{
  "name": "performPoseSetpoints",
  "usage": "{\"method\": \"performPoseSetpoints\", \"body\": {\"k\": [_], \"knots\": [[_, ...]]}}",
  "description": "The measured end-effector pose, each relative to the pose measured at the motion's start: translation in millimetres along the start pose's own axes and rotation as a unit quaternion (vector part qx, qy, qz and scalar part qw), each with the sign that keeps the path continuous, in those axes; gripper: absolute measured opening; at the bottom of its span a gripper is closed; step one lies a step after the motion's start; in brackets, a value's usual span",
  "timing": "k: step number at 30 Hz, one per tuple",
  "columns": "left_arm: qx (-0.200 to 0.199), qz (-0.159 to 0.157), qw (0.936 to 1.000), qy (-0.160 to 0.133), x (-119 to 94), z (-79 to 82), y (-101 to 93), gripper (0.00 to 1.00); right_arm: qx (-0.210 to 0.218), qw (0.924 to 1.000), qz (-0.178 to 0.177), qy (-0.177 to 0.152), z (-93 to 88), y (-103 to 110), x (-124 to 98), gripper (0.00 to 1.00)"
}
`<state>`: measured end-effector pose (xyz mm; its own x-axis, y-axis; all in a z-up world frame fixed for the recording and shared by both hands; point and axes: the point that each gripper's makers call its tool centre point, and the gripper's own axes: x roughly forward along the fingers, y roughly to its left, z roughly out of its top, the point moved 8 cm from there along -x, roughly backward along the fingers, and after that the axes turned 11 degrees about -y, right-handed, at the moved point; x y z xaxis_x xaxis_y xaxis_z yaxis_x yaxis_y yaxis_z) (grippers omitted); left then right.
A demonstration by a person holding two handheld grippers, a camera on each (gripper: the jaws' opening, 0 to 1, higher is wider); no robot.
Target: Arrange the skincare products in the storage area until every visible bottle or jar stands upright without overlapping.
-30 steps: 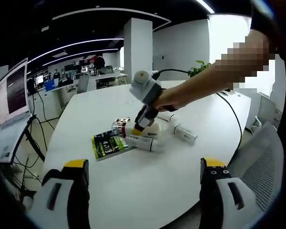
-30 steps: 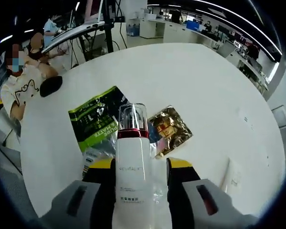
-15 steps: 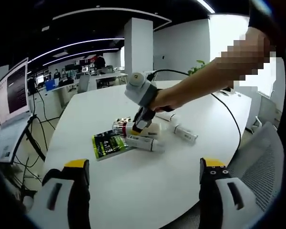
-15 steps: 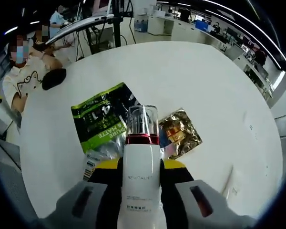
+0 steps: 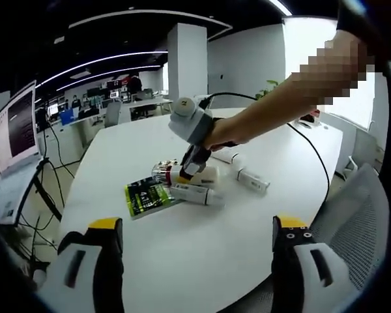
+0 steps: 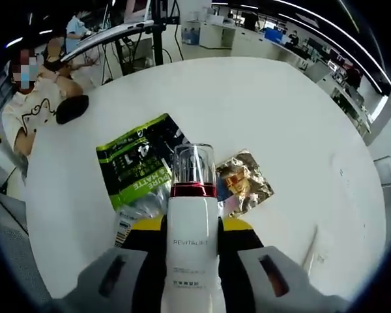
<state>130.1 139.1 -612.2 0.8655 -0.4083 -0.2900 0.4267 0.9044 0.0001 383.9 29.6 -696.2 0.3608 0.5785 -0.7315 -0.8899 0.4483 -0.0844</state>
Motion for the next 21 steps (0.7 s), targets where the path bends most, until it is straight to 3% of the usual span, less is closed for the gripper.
{"method": "performPoseSetpoints", "body": {"k": [8, 15, 16, 21], "knots": [[0.005, 0.003, 1.0000, 0.001, 0.2, -0.5, 1.0, 0.88, 0.023, 0.9991, -0.007, -0.035, -3.2, -0.8, -12.5, 0.29], [0.008, 0.002, 1.0000, 0.002, 0.4, -0.8, 0.8, 0.87, 0.051, 0.9964, -0.002, -0.068, -4.4, 1.4, -35.1, 0.29], [0.007, 0.003, 1.0000, 0.002, 0.3, -0.9, 1.0, 0.87, 0.057, 0.9956, -0.002, -0.075, -5.4, 4.6, -48.5, 0.29], [-0.004, 0.002, 1.0000, -0.001, 0.0, -0.7, 2.7, 0.86, 0.053, 0.9934, -0.015, -0.101, -12.1, 8.5, -59.2, 0.29]]}}
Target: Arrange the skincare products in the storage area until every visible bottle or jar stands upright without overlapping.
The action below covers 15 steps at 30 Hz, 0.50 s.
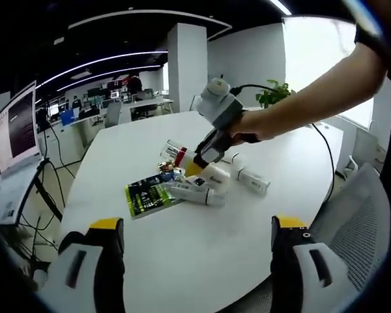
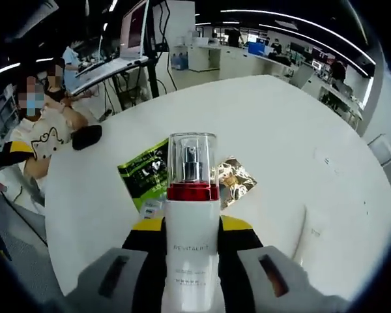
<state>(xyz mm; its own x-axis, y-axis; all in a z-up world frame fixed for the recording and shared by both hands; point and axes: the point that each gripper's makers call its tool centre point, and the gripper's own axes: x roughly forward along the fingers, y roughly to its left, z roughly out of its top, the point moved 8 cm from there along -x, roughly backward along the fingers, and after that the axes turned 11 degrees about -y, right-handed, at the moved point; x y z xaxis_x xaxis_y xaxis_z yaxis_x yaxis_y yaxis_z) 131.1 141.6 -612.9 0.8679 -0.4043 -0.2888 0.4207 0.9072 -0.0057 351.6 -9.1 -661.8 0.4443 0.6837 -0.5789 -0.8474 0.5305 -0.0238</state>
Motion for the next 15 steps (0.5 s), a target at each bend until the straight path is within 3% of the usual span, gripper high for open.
{"method": "performPoseSetpoints", "body": {"k": [9, 15], "knots": [[-0.013, -0.004, 0.9999, -0.005, -0.1, 0.5, -1.5, 0.85, 0.006, 0.9986, -0.015, -0.050, 6.9, 9.8, -42.5, 0.29], [0.014, -0.015, 0.9998, -0.005, 0.6, 3.8, -8.4, 0.86, 0.014, 0.9962, -0.022, -0.083, 7.6, 25.5, -72.8, 0.29]]}}
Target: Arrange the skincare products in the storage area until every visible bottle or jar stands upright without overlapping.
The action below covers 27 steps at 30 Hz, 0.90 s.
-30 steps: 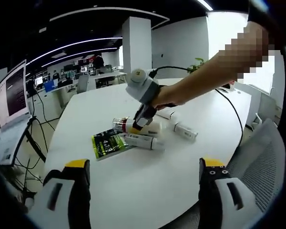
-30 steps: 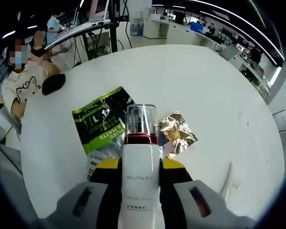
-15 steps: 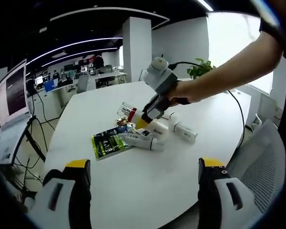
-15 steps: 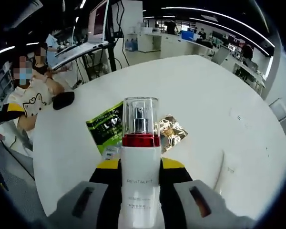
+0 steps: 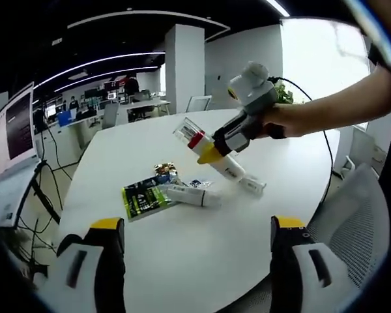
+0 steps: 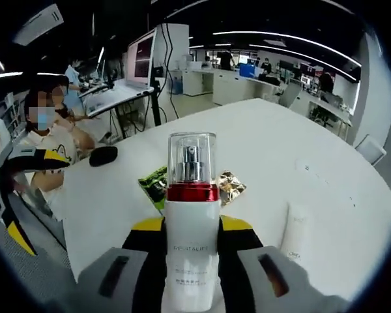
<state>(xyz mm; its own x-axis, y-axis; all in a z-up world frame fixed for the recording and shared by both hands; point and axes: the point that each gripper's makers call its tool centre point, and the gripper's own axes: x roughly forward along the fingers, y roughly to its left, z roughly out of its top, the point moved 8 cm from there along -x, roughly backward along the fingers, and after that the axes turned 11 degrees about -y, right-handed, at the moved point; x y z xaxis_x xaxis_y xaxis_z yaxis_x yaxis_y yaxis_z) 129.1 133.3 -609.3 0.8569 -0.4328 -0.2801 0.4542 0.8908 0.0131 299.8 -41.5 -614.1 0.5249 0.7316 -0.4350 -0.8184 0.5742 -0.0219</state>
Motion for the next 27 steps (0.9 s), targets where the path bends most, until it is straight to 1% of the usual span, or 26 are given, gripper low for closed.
{"method": "performPoseSetpoints", "body": {"k": [4, 6, 8, 10, 11, 13, 14, 15, 17, 18, 20, 21, 24, 27], "knots": [[-0.001, -0.004, 1.0000, -0.003, 0.0, 3.2, 0.7, 0.86, 0.010, 0.9996, -0.009, -0.024, 1.9, 11.0, -20.1, 0.29], [-0.003, -0.008, 1.0000, -0.004, -0.6, 5.6, 0.4, 0.86, 0.007, 0.9994, -0.013, -0.032, 1.0, 15.4, -29.2, 0.29], [0.005, -0.015, 0.9999, -0.005, -0.4, 7.9, -0.9, 0.86, 0.001, 0.9991, -0.017, -0.038, -0.7, 18.1, -36.1, 0.29], [0.002, -0.021, 0.9997, -0.009, -0.6, 14.9, -1.6, 0.85, -0.002, 0.9986, -0.024, -0.047, 0.1, 25.5, -47.9, 0.29], [-0.011, -0.027, 0.9993, -0.021, -0.5, 23.6, -3.3, 0.85, -0.003, 0.9983, -0.027, -0.052, -2.3, 26.8, -52.9, 0.29], [-0.043, -0.037, 0.9976, -0.039, 2.1, 31.1, -5.4, 0.83, -0.005, 0.9978, -0.032, -0.058, -3.4, 29.5, -58.5, 0.29], [-0.054, -0.043, 0.9962, -0.052, 3.1, 40.1, -8.9, 0.82, -0.008, 0.9972, -0.037, -0.064, -3.9, 33.8, -65.2, 0.29], [-0.063, -0.048, 0.9949, -0.063, 4.2, 46.2, -11.5, 0.80, -0.009, 0.9970, -0.039, -0.066, -4.4, 34.6, -66.5, 0.29], [-0.096, -0.059, 0.9907, -0.076, 7.8, 53.2, -13.6, 0.78, -0.009, 0.9962, -0.047, -0.073, -4.9, 38.2, -72.2, 0.29], [-0.121, -0.066, 0.9870, -0.083, 10.0, 59.9, -19.4, 0.78, -0.010, 0.9953, -0.050, -0.082, -4.1, 41.3, -75.9, 0.29], [-0.139, -0.076, 0.9831, -0.092, 13.8, 67.8, -26.6, 0.77, -0.012, 0.9941, -0.056, -0.092, -1.4, 47.4, -83.6, 0.29], [-0.138, -0.078, 0.9831, -0.093, 15.5, 70.4, -28.9, 0.76, -0.013, 0.9938, -0.057, -0.095, 0.3, 50.6, -86.3, 0.29], [-0.156, -0.088, 0.9791, -0.097, 21.3, 75.0, -33.5, 0.74, -0.017, 0.9919, -0.064, -0.109, 4.6, 60.2, -96.3, 0.29], [-0.169, -0.094, 0.9760, -0.100, 25.4, 77.6, -37.4, 0.71, -0.013, 0.9904, -0.070, -0.118, 5.2, 66.1, -101.7, 0.29]]}}
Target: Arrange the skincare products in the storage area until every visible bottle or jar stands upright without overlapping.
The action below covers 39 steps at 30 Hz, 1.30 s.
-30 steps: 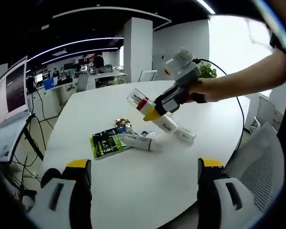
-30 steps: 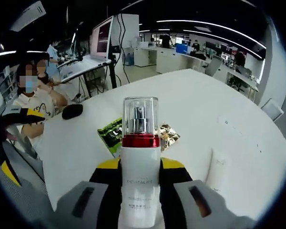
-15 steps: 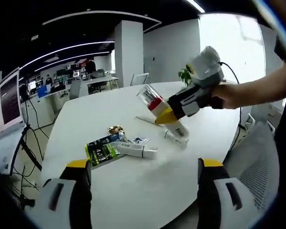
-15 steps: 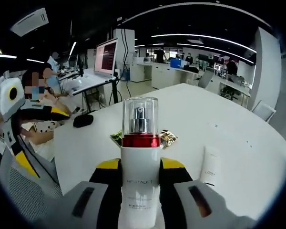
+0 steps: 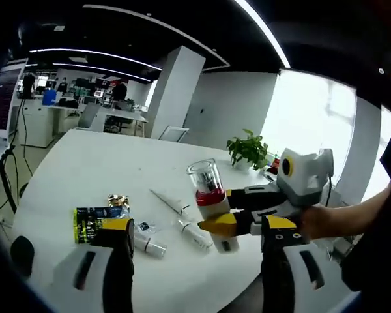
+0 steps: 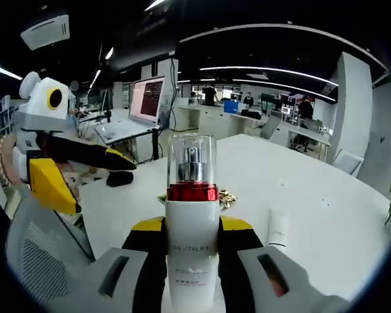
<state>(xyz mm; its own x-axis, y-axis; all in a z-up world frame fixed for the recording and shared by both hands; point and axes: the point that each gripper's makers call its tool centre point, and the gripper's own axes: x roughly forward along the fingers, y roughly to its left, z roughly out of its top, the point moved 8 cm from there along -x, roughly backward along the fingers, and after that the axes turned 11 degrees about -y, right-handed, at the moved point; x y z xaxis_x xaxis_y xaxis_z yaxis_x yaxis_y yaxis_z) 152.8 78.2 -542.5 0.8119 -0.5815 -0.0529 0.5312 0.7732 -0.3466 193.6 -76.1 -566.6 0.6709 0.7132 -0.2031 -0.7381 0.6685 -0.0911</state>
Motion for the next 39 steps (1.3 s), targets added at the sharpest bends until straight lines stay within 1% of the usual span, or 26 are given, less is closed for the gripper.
{"method": "performPoseSetpoints", "body": {"k": [5, 8, 10, 12, 15, 18, 21, 26, 27, 29, 30, 31, 33, 36, 37, 39], "knots": [[-0.027, -0.008, 0.9996, -0.003, 7.8, 0.0, -9.0, 0.66, 0.004, 0.9999, -0.008, -0.011, 2.9, 11.6, -9.3, 0.29], [-0.046, -0.009, 0.9989, -0.007, 12.9, -2.4, -13.5, 0.58, 0.001, 0.9998, -0.012, -0.015, 3.8, 16.1, -11.7, 0.29], [-0.080, -0.007, 0.9965, -0.021, 16.9, -2.9, -20.5, 0.50, 0.005, 0.9997, -0.014, -0.019, 5.0, 19.4, -13.5, 0.29], [-0.096, -0.013, 0.9951, -0.022, 20.3, -6.2, -21.2, 0.47, 0.006, 0.9996, -0.014, -0.024, 7.4, 22.8, -15.3, 0.29], [-0.094, -0.015, 0.9953, -0.018, 23.0, -8.5, -27.1, 0.46, 0.004, 0.9995, -0.014, -0.027, 10.5, 26.6, -16.2, 0.29], [-0.092, -0.023, 0.9953, -0.018, 23.4, -8.3, -32.3, 0.40, 0.000, 0.9994, -0.015, -0.030, 12.5, 27.5, -17.3, 0.29], [-0.083, -0.022, 0.9962, -0.013, 25.8, -9.3, -33.5, 0.37, 0.002, 0.9993, -0.017, -0.033, 13.3, 26.6, -17.8, 0.29], [-0.082, -0.017, 0.9964, -0.012, 31.7, -10.7, -36.0, 0.32, 0.003, 0.9993, -0.016, -0.035, 14.5, 25.1, -18.6, 0.29], [-0.076, -0.015, 0.9969, -0.011, 32.3, -11.0, -36.4, 0.30, 0.004, 0.9992, -0.015, -0.036, 14.8, 24.4, -19.0, 0.29], [-0.044, -0.005, 0.9986, -0.027, 33.7, -7.8, -37.9, 0.23, 0.008, 0.9991, -0.012, -0.040, 14.7, 24.0, -20.7, 0.29], [-0.027, -0.013, 0.9990, -0.032, 35.5, -6.7, -41.3, 0.24, 0.011, 0.9990, -0.013, -0.042, 14.8, 22.4, -20.7, 0.29], [-0.035, -0.005, 0.9990, -0.027, 35.3, -7.6, -42.1, 0.24, 0.017, 0.9989, -0.013, -0.042, 15.2, 20.4, -21.1, 0.29], [-0.037, -0.005, 0.9989, -0.028, 37.6, -7.1, -43.7, 0.24, 0.014, 0.9989, -0.011, -0.042, 16.2, 18.2, -23.1, 0.29], [-0.047, -0.004, 0.9987, -0.018, 42.5, -7.5, -46.3, 0.23, 0.019, 0.9990, -0.009, -0.039, 14.7, 13.0, -27.2, 0.30], [-0.055, -0.007, 0.9984, -0.013, 44.0, -7.9, -47.7, 0.22, 0.022, 0.9990, -0.008, -0.039, 14.3, 12.2, -28.0, 0.30], [-0.073, -0.012, 0.9972, -0.002, 47.0, -9.7, -48.0, 0.22, 0.027, 0.9988, 0.004, -0.040, 12.2, 8.0, -32.0, 0.30]]}}
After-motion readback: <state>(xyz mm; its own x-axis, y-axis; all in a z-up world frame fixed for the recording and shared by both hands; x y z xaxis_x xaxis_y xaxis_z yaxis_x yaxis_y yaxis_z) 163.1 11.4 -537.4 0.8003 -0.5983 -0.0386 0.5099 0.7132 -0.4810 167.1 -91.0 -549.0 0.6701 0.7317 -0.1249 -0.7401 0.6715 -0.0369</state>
